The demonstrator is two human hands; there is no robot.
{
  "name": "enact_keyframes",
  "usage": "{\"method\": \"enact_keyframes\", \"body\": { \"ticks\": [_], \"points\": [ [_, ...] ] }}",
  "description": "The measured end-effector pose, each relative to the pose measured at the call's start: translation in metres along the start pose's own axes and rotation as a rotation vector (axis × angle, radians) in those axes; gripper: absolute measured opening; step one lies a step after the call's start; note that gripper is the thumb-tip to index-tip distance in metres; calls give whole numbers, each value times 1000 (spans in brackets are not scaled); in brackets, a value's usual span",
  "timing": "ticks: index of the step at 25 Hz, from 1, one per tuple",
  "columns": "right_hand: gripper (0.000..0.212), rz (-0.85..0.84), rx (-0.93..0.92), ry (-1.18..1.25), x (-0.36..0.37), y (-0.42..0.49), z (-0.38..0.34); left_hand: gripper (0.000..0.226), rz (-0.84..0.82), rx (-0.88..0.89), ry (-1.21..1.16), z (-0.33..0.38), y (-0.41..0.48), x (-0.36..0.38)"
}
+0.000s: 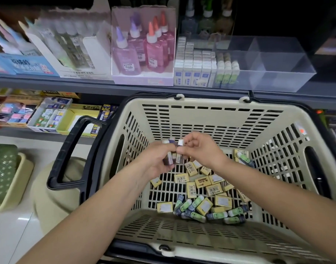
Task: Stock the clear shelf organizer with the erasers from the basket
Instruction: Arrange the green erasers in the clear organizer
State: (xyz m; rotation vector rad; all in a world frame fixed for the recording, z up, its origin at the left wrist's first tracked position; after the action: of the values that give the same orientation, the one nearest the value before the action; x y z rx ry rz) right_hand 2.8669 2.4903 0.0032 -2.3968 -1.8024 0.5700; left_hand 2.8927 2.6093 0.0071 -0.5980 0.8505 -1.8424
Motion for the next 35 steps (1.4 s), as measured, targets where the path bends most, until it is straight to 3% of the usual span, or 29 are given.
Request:
{"method": "enact_keyframes", "body": {
  "ticks": [2, 4, 5, 7, 8, 10, 12, 14, 20, 30, 35],
  "points": [
    [14, -45, 35, 149, -1, -5, 0, 7, -98, -77, -25, -7, -4, 10],
    [17, -74, 114, 315, -8, -6, 7, 8, -37, -72, -85, -5, 0, 5],
    [16, -75, 136, 284, -9, -7, 15, 8, 24, -48, -115, -3, 3, -1],
    [14, -158, 55, -190, 0, -11, 38, 9, 108, 17, -153, 2, 7, -10],
    [18, -282, -1, -452, 15, -17, 55, 9, 120, 40, -165, 4, 9, -12],
    [34, -558, -68, -738, 45, -33, 90, 8, 113, 54, -175, 4, 9, -12],
    [49, -727, -135, -887, 63, -46, 113, 8, 103, 52, -164, 3, 8, -10],
    [56, -771, -189, -965, 67, -49, 121, 9, 94, 50, -164, 3, 7, -9],
    [52, -847, -151, -1071, 63, -56, 130, 10, 71, 35, -155, 1, 6, -7],
    [48, -751, 44, -898, 56, -57, 130, 9, 67, 31, -121, -2, 9, -6],
    [36, -389, 42, -571, -9, -24, 53, 14, 92, 79, -32, 1, 12, -8]
  ]
}}
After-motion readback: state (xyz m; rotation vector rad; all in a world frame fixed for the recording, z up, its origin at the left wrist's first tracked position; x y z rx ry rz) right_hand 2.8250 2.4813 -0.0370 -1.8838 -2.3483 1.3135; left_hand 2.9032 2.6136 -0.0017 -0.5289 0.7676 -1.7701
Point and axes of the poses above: each hand's wrist, its own y-axis towards the middle knuckle, its own x-axis out of the palm, z = x × y, the point moved 7 cm from there along y, towards the middle knuckle, and after that the axes turned 7 degrees about z, right-handed, at the moved point
